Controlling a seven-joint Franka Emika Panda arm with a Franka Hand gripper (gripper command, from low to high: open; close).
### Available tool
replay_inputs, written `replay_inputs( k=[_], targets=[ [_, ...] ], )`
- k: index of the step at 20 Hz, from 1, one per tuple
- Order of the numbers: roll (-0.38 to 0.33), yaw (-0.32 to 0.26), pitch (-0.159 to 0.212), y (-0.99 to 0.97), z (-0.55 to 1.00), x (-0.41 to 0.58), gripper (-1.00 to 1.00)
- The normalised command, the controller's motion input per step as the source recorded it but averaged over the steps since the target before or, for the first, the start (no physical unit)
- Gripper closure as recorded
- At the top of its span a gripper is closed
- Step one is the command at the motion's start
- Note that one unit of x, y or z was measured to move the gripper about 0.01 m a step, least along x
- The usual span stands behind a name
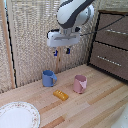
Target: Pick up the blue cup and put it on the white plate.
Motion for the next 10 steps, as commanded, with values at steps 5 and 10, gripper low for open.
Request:
replay_inputs(
  k=[5,10],
  targets=[
    [0.000,0.033,0.011,0.00,-0.05,0.647,-1.00],
    [0.000,0.051,0.030,-0.03,-0.08,0.607,-1.00]
  ],
)
